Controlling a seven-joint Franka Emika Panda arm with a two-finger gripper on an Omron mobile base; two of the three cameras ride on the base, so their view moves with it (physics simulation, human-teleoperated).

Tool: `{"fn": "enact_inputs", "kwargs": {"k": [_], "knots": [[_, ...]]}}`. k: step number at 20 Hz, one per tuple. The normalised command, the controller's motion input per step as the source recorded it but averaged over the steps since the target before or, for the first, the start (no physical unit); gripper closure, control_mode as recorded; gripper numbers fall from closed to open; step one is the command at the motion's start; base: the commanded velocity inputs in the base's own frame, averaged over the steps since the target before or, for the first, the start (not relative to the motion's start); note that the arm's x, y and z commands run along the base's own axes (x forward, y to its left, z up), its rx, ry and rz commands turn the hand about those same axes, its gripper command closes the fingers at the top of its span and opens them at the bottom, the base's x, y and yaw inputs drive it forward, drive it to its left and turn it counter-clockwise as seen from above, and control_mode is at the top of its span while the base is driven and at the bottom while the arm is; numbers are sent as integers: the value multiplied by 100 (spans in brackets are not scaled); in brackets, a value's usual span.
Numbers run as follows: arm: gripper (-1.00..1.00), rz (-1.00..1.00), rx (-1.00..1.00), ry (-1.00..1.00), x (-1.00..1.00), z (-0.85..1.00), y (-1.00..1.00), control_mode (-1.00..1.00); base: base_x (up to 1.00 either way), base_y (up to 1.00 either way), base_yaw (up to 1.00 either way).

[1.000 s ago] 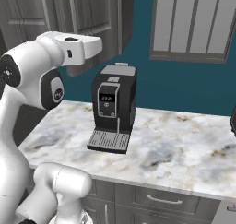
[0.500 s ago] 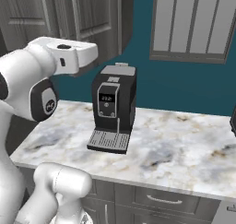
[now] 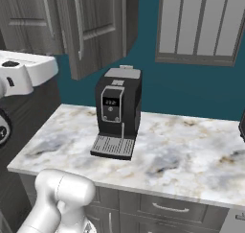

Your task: Open the cabinet directly in front. Then move the liquor and the cup to the dining counter with the jar on it.

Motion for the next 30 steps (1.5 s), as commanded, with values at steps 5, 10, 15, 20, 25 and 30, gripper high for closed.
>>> {"fn": "enact_inputs", "kwargs": {"k": [5, 10, 15, 20, 25, 30], "knots": [[-100, -10, -7, 0, 7, 0, 95, -100, 0, 0, 0], [-100, -14, -6, 2, 82, 0, 24, -100, 0, 0, 0], [-100, -9, 0, 7, 100, -4, 0, -100, 0, 0, 0], [-100, -7, 0, 5, 100, -12, -4, -100, 0, 0, 0], [-100, -23, 0, 0, 72, -2, -62, -100, 0, 0, 0], [-100, -23, 0, 1, 29, 0, -99, -100, 0, 0, 0]]}}
